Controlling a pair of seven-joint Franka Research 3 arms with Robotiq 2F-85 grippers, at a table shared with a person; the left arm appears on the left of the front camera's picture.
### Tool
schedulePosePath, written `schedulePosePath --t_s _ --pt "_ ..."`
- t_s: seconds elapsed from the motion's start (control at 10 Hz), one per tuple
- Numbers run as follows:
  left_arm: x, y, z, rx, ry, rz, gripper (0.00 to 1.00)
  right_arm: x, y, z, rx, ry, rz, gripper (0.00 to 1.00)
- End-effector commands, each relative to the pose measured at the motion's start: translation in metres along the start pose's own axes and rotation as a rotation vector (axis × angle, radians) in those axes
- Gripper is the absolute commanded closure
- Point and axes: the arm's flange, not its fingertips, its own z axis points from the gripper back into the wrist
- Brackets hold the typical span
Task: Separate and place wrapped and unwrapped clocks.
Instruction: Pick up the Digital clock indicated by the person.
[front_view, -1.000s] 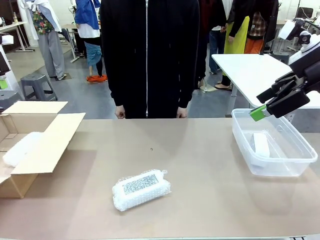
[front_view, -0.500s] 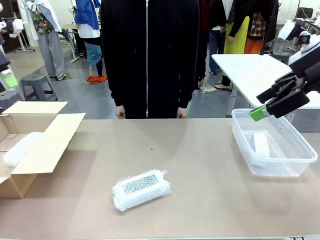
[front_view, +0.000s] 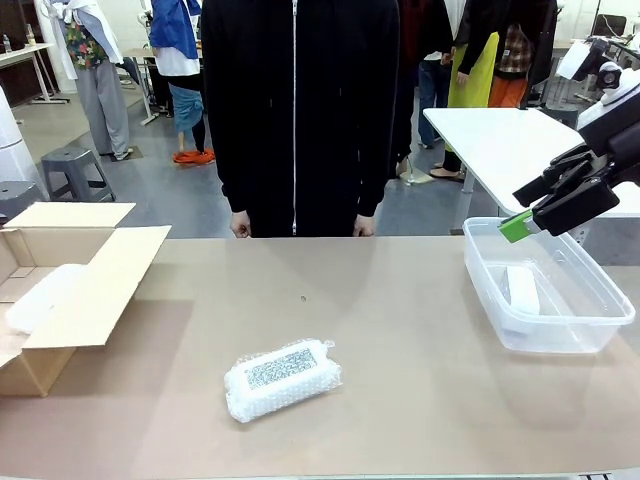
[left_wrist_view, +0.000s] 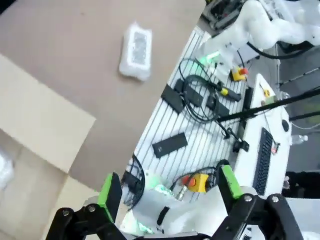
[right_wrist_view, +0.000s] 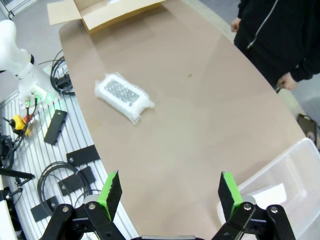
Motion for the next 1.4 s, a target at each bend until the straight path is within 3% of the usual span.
schedulePosePath --t_s 0.0,0.2,0.3,0.5,0.7,0.8,0.9,1.3 --pt "-0.005 -0.010 -0.026 0.062 -0.159 -0.050 0.00 0.001 0.001 -0.002 0.033 -0.016 -0.008 0.00" --pt "-0.002 -0.014 -0.034 0.152 -0.387 -0.021 0.00 0.001 0.001 -0.002 0.033 -0.016 -0.008 0.00" --pt "-0.002 -0.019 -0.040 0.180 -0.438 -0.034 0.00 0.001 0.001 -0.002 0.033 -0.016 -0.008 0.00" --pt "-0.005 -0.030 -0.052 0.243 -0.448 -0.123 0.00 0.001 0.001 -0.002 0.033 -0.016 -0.008 0.00" --pt "0.000 -0.038 -0.061 0.243 -0.364 -0.233 0.00 0.001 0.001 -0.002 0.033 -0.016 -0.008 0.00" --pt "0.006 -0.037 -0.062 0.227 -0.246 -0.204 0.00 0.001 0.001 -0.002 0.033 -0.016 -0.008 0.00" --pt "0.012 -0.039 -0.032 0.223 -0.402 -0.166 0.00 0.001 0.001 -0.002 0.033 -0.016 -0.008 0.00" --pt "0.012 -0.039 -0.032 0.223 -0.402 -0.166 0.00 0.001 0.001 -0.002 0.033 -0.016 -0.008 0.00"
